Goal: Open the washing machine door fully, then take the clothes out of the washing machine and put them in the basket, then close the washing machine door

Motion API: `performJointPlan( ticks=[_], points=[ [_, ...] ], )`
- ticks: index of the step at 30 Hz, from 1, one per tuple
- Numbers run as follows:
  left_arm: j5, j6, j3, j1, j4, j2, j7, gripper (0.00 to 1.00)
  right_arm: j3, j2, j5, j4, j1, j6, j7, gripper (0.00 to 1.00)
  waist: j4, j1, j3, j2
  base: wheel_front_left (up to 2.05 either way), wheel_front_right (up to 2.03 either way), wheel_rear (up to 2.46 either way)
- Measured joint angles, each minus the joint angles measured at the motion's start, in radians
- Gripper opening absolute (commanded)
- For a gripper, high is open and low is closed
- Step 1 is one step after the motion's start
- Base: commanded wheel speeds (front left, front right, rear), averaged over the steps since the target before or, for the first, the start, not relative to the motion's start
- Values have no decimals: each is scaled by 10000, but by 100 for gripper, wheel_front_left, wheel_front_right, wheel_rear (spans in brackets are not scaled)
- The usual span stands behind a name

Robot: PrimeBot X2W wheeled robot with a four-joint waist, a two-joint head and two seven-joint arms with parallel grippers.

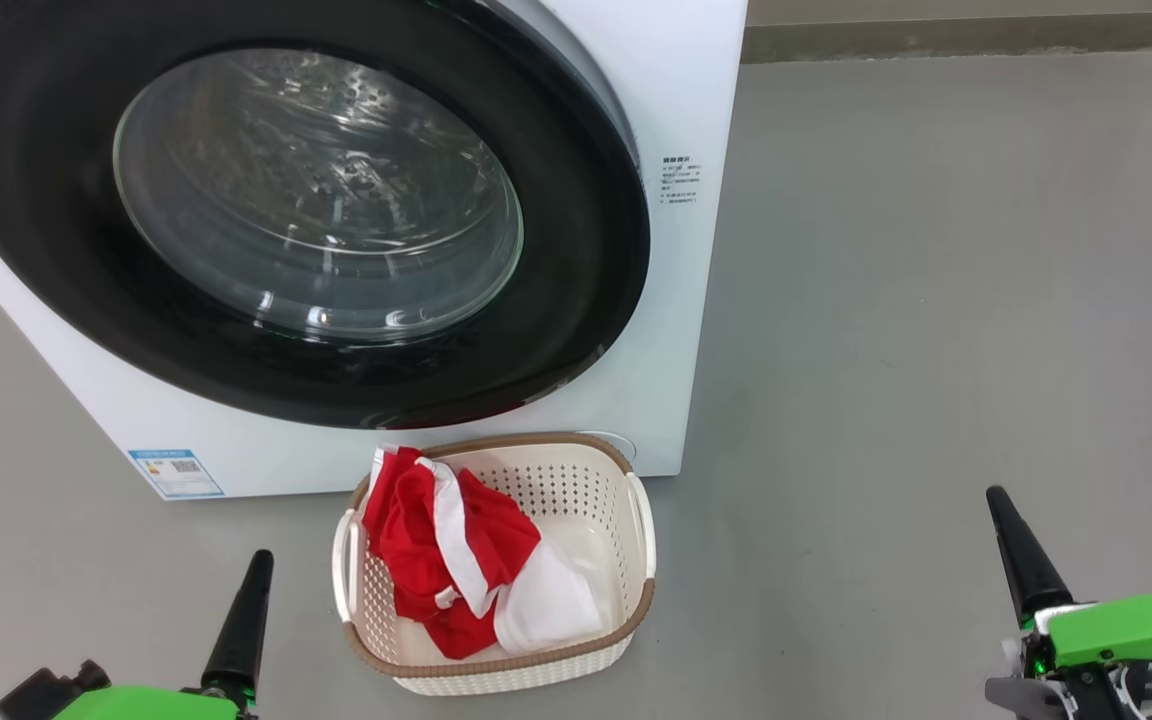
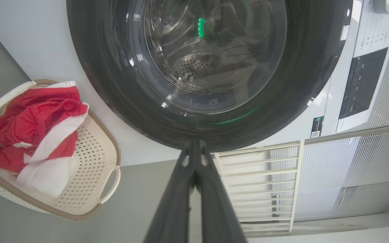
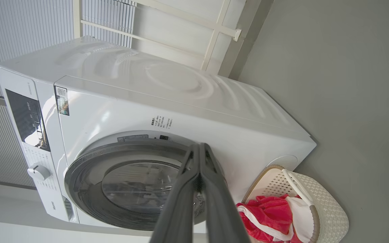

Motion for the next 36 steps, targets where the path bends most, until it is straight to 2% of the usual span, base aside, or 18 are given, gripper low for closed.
performJointPlan(
  ticks=[18,36],
  points=[
    [-1927,-2,240,-5,-92,-109,535,0,-102,-4,1764,-119,-135,-2,531,0,-129,-1,-180,0,0,0,0],
    [-1981,0,322,-6,-98,-128,589,0,-117,-2,1774,-153,-277,-4,566,0,-129,-1,-180,0,0,0,0]
  ],
)
